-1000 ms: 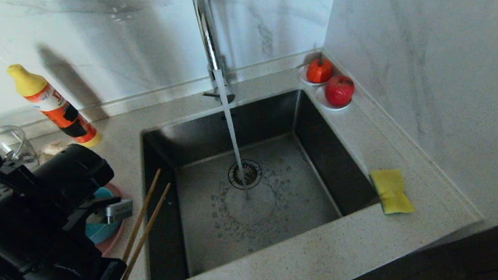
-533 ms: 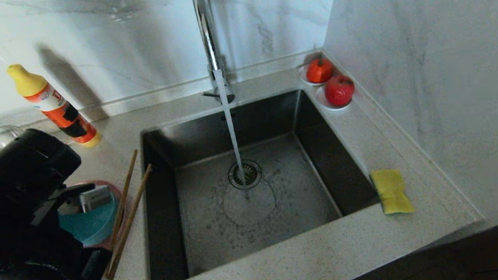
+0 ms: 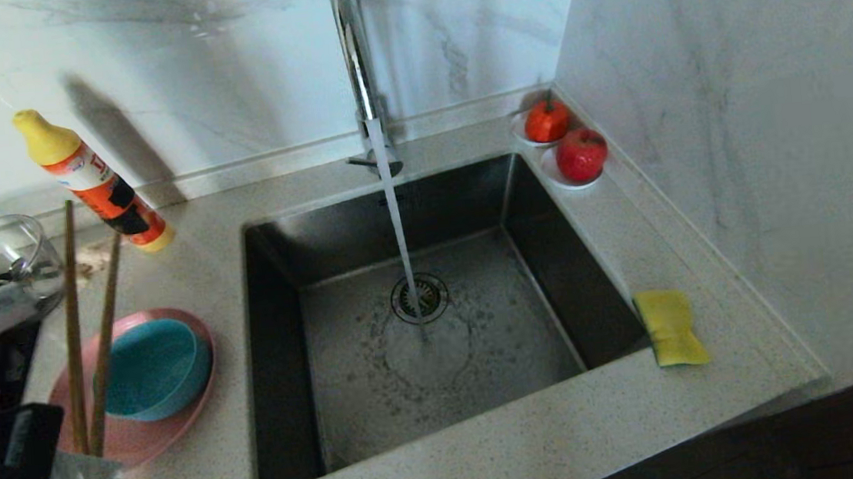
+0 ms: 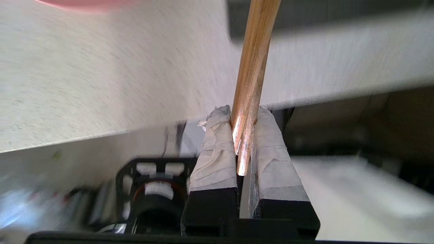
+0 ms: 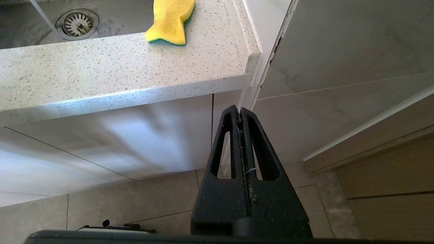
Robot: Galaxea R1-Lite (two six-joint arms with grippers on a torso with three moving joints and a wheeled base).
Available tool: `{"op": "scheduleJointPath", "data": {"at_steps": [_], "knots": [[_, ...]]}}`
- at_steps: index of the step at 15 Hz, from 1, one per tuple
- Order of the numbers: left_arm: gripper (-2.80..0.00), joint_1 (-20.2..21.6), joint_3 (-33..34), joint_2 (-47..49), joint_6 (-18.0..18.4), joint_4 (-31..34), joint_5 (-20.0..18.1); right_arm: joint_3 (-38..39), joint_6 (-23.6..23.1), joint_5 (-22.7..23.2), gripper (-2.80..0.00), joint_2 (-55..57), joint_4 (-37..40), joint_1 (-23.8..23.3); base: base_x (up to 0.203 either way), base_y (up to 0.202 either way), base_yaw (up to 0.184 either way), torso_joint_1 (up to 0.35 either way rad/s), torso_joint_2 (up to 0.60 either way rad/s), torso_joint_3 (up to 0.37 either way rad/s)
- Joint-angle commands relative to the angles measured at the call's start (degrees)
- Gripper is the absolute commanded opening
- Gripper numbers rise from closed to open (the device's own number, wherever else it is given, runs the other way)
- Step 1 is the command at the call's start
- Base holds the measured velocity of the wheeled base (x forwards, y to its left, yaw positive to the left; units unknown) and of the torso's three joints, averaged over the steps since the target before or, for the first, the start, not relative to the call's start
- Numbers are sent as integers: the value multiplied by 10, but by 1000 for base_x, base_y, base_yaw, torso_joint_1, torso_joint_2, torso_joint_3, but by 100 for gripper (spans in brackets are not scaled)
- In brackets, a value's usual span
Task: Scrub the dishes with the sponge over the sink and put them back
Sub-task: Place the chopsticks on the glass basin
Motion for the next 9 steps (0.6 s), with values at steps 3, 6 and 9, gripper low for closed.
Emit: {"op": "scheduleJointPath", "data": {"at_steps": [3,6,9], "knots": [[-280,140,-21,-60,5,-27,-3,0,0,0,-280,0,0,0,0,0,0,0,0,0],[-280,215,-35,-93,10,-82,-4,0,-1,0,-280,0,0,-1,0,0,0,0,0,0],[-280,311,-37,-102,22,-116,-5,0,0,0,-280,0,-1,0,0,0,0,0,0,0]]}}
